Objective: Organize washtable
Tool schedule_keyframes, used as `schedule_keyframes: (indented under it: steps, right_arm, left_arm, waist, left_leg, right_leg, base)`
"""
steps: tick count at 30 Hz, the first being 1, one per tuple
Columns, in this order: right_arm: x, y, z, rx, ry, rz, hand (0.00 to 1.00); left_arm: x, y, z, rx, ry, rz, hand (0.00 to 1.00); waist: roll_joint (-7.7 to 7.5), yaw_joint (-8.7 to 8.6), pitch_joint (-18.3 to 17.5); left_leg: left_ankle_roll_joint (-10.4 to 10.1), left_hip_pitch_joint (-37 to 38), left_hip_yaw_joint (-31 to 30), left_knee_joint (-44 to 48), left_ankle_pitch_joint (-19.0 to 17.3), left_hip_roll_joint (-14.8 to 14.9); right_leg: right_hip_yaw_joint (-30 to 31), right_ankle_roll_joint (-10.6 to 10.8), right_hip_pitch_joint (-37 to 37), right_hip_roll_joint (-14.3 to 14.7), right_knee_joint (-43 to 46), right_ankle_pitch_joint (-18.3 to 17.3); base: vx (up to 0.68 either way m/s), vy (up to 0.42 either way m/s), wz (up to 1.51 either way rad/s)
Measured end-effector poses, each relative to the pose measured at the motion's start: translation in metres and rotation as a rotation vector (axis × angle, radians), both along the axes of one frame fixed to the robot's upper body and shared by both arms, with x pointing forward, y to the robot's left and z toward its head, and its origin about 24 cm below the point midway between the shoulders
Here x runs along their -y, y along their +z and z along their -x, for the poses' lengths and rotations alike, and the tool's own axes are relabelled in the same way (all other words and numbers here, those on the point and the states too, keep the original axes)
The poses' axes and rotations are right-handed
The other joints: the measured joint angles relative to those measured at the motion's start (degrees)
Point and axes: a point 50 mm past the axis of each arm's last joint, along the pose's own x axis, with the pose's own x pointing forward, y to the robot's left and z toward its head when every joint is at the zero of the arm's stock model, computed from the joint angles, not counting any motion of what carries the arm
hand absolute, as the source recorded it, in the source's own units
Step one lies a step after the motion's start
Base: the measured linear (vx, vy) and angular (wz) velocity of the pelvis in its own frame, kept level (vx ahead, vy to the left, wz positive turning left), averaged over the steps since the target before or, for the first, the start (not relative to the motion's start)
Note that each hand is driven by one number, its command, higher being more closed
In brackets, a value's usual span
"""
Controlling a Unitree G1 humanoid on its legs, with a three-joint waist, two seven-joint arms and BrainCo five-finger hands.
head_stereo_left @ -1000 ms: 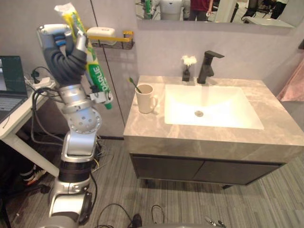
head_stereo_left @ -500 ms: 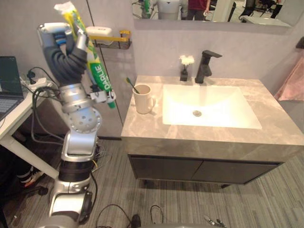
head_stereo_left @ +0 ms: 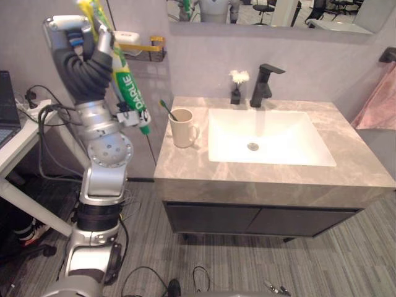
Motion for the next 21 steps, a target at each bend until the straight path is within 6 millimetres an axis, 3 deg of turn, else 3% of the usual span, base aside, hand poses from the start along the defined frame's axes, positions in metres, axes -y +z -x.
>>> schedule_keyframes:
  steps: [5,11,18,21]
  right_arm:
    - [0.001,0.000,0.002,-0.006,-0.030,-0.003,0.00]
    - [0.010,0.000,0.008,-0.023,-0.165,0.011,0.00]
    - [0.012,-0.002,0.018,-0.064,-0.284,0.023,0.00]
    - [0.012,-0.002,0.020,-0.066,-0.309,0.018,0.00]
  left_arm:
    - [0.007,-0.005,-0.005,-0.032,-0.023,-0.010,1.00]
    - [0.030,-0.019,-0.026,-0.134,-0.098,-0.015,1.00]
    - [0.050,-0.021,-0.048,-0.230,-0.129,-0.079,1.00]
    - [0.054,-0.015,-0.057,-0.241,-0.117,-0.101,1.00]
  waist:
    - [0.00,-0.21,0.0]
    - [-0.25,-0.53,-0.1]
    - [-0.38,-3.09,-0.1]
    - [-0.19,-3.15,0.1]
  left_leg:
    - [0.0,-0.4,-0.3,0.0,0.0,0.0]
    - [-0.1,-2.2,-0.3,0.0,0.2,-0.1]
    - [0.2,-2.5,0.3,0.0,0.4,0.1]
    - [0.1,-2.7,0.8,0.0,0.3,0.3]
  right_leg:
    - [-0.1,0.0,-0.1,0.0,-0.2,0.0]
    - [-0.3,0.3,-1.8,-0.1,-0.2,0.3]
    - [0.3,0.4,-2.1,0.0,-0.3,0.8]
    - [0.8,0.3,-3.0,0.1,-0.2,0.8]
  base:
    - [0.00,0.000,0.04]
    - [0.00,0.000,0.01]
    - [0.02,0.002,-0.07]
    - [-0.03,-0.005,-0.10]
